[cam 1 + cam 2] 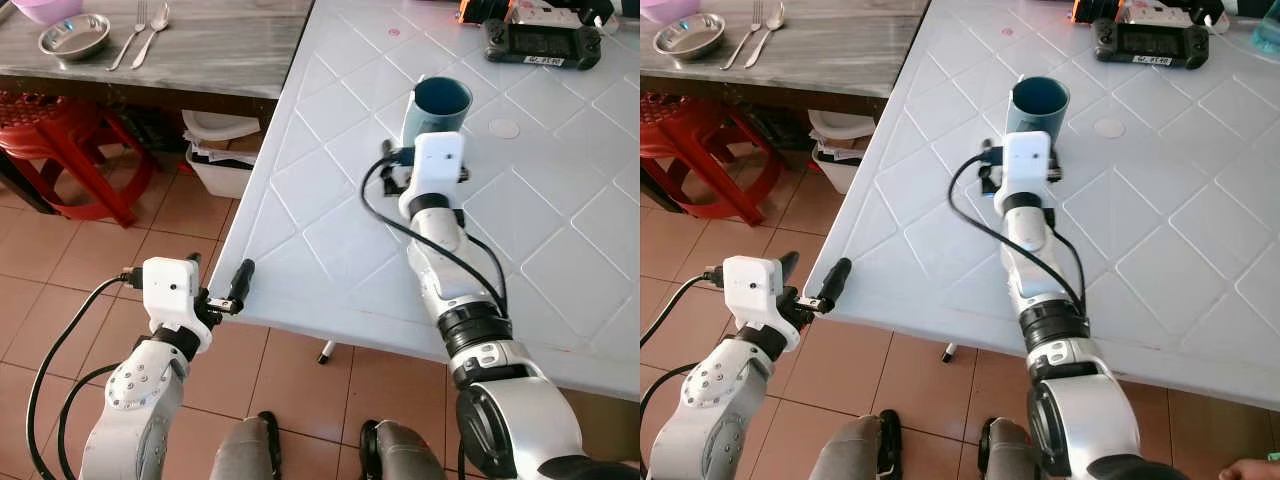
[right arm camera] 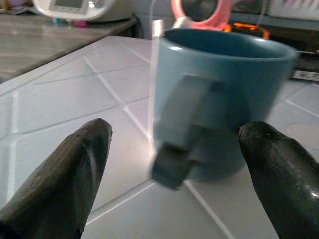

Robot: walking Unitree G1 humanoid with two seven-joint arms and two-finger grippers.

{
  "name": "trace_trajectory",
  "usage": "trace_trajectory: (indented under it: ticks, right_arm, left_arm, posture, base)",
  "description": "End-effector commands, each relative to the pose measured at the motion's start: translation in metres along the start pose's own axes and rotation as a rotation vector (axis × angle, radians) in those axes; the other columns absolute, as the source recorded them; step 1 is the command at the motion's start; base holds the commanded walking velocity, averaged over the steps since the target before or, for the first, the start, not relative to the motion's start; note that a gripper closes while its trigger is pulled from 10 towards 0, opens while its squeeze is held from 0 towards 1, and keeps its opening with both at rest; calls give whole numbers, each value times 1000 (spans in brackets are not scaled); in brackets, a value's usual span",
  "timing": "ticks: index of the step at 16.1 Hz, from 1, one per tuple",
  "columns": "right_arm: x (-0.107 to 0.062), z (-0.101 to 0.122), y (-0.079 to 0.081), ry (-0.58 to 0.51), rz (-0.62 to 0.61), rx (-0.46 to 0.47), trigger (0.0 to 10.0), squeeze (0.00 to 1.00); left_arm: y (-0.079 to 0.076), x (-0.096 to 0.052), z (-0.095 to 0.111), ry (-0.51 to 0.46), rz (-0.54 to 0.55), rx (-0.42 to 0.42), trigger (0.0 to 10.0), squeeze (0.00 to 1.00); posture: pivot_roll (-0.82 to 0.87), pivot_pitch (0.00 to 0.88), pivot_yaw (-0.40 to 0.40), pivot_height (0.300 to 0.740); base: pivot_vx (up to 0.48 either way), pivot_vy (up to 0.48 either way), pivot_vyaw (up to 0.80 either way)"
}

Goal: Setting the table

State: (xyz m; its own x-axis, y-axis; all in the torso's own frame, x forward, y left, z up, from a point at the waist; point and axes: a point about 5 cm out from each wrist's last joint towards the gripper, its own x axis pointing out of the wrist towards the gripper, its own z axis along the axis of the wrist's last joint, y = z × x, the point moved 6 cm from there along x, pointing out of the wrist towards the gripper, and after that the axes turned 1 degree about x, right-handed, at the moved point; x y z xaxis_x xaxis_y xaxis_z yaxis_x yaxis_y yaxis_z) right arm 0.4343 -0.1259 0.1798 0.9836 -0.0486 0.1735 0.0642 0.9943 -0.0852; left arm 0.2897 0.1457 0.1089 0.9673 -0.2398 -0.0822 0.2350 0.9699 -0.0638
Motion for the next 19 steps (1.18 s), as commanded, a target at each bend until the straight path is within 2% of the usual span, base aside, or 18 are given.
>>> trace_trajectory:
  ticks: [1,4,6,9,13,14,15,19]
  right_arm:
    - [-1,3,-2,-21,-18,1,10000,0]
    - [-10,-2,-13,-29,-67,-35,10000,0]
    - [-13,-7,-28,-25,-120,-60,10000,0]
    - [-9,-5,-38,-29,-141,-76,10000,0]
    - [3,5,-34,-43,-128,-59,10000,0]
    - [5,5,-35,-40,-132,-53,4588,0]
    - [6,4,-35,-31,-133,-40,0,0]
    - [8,2,-33,-24,-131,-28,0,0]
  left_arm:
    - [0,0,3,-1,0,9,10000,0]
    - [-1,3,3,-6,-1,6,10000,0]
    - [-1,5,3,-8,-2,6,10000,0]
    - [-2,8,3,-14,-3,6,10000,0]
    - [-1,11,3,-19,2,8,10000,0]
    - [-1,11,3,-21,4,8,10000,0]
    - [0,12,3,-22,5,9,10000,0]
    - [0,15,3,-31,9,10,10000,0]
  posture:
    - [96,220,57,740]
    - [91,210,56,740]
    - [84,197,56,740]
    - [83,183,54,740]
    - [88,163,50,740]
    - [89,158,50,740]
    - [90,150,48,740]
    - [86,127,41,740]
  base:
    - [0,0,0]
    - [0,0,0]
    - [0,0,0]
    - [0,0,0]
    - [0,0,0]
    - [0,0,0]
    - [0,0,0]
    - [0,0,0]
